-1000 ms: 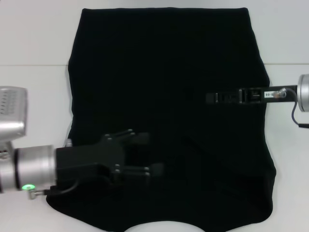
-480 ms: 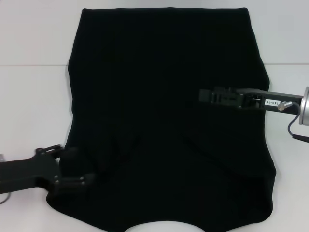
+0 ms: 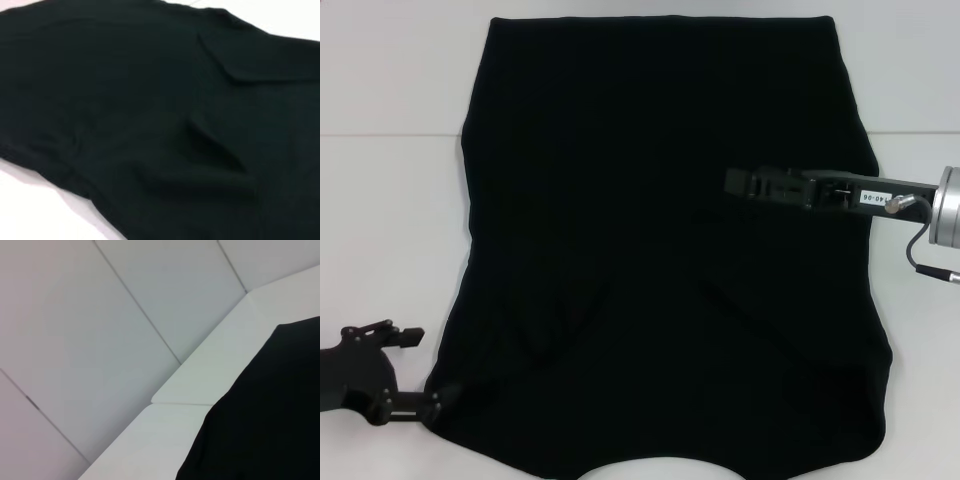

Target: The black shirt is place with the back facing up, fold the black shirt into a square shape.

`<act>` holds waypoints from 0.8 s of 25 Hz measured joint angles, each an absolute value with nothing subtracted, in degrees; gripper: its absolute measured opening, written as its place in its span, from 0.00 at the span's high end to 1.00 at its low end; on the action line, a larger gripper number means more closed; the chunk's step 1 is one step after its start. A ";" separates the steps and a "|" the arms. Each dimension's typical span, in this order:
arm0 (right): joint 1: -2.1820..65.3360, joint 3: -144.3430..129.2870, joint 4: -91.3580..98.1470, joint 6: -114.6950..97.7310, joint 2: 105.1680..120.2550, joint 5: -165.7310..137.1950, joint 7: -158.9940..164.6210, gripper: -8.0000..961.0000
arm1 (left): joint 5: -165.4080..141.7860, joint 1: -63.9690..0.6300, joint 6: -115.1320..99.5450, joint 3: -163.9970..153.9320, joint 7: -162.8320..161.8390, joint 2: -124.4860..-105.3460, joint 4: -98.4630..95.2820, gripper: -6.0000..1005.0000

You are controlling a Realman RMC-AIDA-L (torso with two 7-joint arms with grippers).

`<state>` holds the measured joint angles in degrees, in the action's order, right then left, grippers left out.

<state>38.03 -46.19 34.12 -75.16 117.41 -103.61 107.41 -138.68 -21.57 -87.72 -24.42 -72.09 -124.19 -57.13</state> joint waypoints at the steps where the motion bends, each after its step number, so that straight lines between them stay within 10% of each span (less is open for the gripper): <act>1: 38.04 -46.18 34.07 -75.00 117.41 -103.60 107.40 0.03 | -138.94 -21.42 -87.90 -24.41 -72.15 -124.24 -57.45 0.05; 20: 38.35 -45.84 33.92 -73.99 117.30 -103.53 107.32 0.03 | -141.27 -22.20 -89.16 -25.62 -72.68 -124.35 -57.57 0.19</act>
<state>38.35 -45.84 33.92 -73.99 117.30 -103.53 107.32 -141.27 -22.20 -89.16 -25.62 -72.68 -124.35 -57.57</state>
